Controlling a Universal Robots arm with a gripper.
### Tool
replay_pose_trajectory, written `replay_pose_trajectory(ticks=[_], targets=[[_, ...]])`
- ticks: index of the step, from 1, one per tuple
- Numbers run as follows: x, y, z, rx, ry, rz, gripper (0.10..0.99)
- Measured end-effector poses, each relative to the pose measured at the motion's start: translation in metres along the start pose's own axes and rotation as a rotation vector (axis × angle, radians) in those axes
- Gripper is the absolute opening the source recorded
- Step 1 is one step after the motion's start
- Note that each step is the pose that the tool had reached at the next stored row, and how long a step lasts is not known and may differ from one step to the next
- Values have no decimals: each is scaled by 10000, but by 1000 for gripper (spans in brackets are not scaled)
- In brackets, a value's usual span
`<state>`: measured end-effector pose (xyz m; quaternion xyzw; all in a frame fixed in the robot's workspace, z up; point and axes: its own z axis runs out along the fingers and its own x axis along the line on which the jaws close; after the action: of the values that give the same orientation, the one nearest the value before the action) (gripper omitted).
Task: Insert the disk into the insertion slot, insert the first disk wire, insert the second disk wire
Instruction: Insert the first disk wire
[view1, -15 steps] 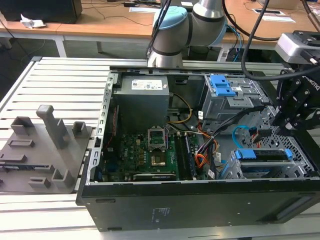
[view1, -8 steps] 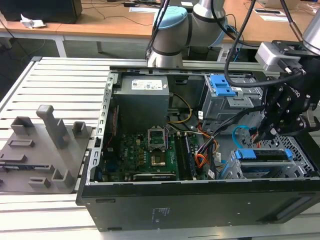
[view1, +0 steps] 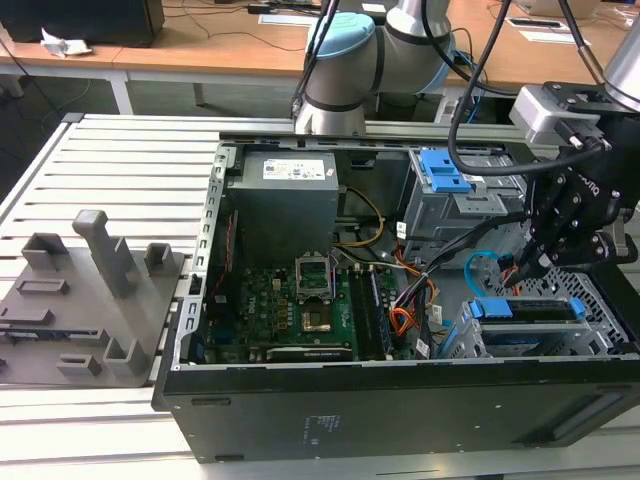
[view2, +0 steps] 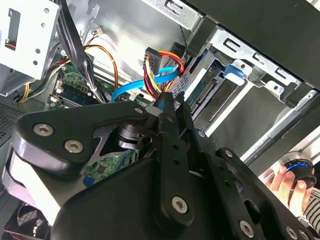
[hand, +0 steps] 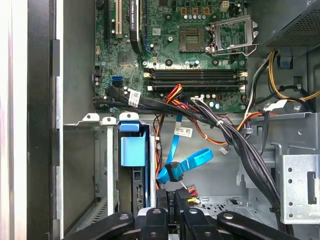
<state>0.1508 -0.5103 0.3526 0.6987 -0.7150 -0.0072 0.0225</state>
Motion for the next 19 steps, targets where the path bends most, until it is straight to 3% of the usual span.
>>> replay_pose_trajectory(ticks=[9,19], targets=[[15,-1,0,0,19,0,184],[233,-6,5,1,19,1,184]])
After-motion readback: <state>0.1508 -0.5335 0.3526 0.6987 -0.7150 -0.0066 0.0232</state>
